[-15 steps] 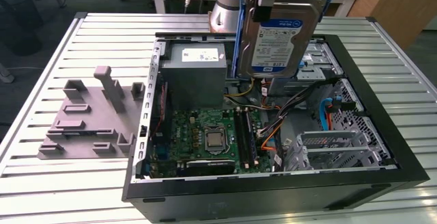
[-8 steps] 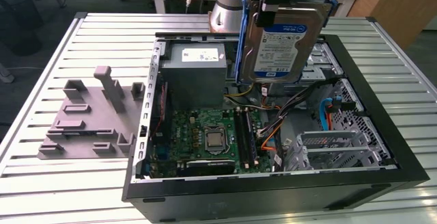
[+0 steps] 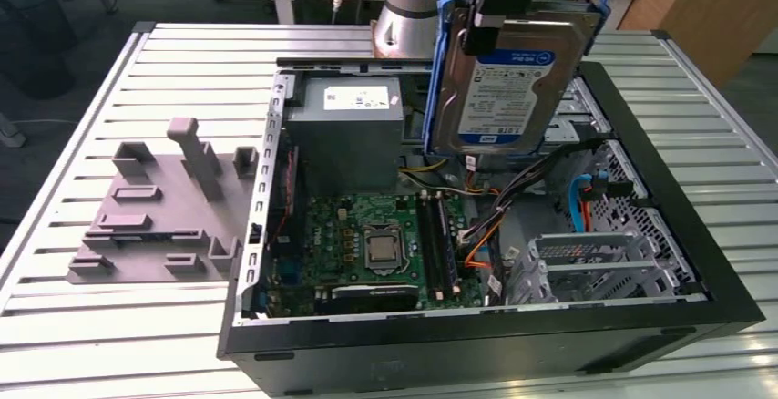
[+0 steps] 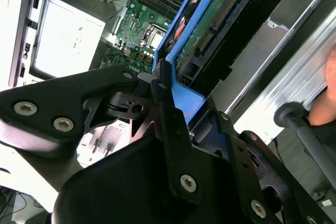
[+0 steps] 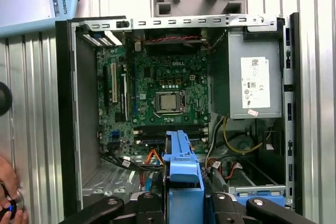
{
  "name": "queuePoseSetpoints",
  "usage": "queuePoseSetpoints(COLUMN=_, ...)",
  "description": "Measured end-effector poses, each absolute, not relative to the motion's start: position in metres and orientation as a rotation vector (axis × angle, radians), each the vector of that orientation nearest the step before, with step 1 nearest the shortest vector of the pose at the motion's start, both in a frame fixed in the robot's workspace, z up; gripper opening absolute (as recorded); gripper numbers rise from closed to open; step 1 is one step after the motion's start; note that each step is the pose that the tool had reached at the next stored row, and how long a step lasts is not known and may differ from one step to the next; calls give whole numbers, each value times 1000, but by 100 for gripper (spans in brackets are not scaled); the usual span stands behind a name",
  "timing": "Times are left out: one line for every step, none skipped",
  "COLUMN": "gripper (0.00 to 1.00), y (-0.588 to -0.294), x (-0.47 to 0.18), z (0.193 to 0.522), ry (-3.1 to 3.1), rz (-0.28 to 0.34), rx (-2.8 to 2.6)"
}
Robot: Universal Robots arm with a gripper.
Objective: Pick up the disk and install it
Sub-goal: 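Insert the disk into the insertion slot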
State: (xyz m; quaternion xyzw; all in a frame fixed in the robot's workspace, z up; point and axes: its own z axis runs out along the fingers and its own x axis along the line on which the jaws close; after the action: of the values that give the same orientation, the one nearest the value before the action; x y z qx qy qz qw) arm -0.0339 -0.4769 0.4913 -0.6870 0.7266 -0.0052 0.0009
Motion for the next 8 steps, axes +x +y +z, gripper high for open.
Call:
queuePoseSetpoints(gripper=36, y=-477, x=-33, z=491, ry=2281, rz=-16, rx=-2157)
queuePoseSetpoints(gripper=36, y=-477, x=-31, z=491, ry=2281, rz=-16, rx=-2157)
queuePoseSetpoints(gripper=36, y=-477, x=-30, z=491, ry=2282, rz=-16, rx=-2157)
queuePoseSetpoints(gripper=36, y=-477, x=-29, z=491, ry=2282, rz=-16, rx=-2157)
queuePoseSetpoints(gripper=36, y=-477, x=-28, z=491, ry=2282, rz=-16, rx=-2157)
queuePoseSetpoints(gripper=36, y=-477, x=-27, z=491, ry=2282, rz=-16, rx=-2157)
queuePoseSetpoints(gripper=36, y=-478, x=-26, z=491, ry=2282, rz=-16, rx=-2157)
queuePoseSetpoints(gripper=36, y=-479, x=-26, z=491, ry=2282, rz=-16, rx=-2157)
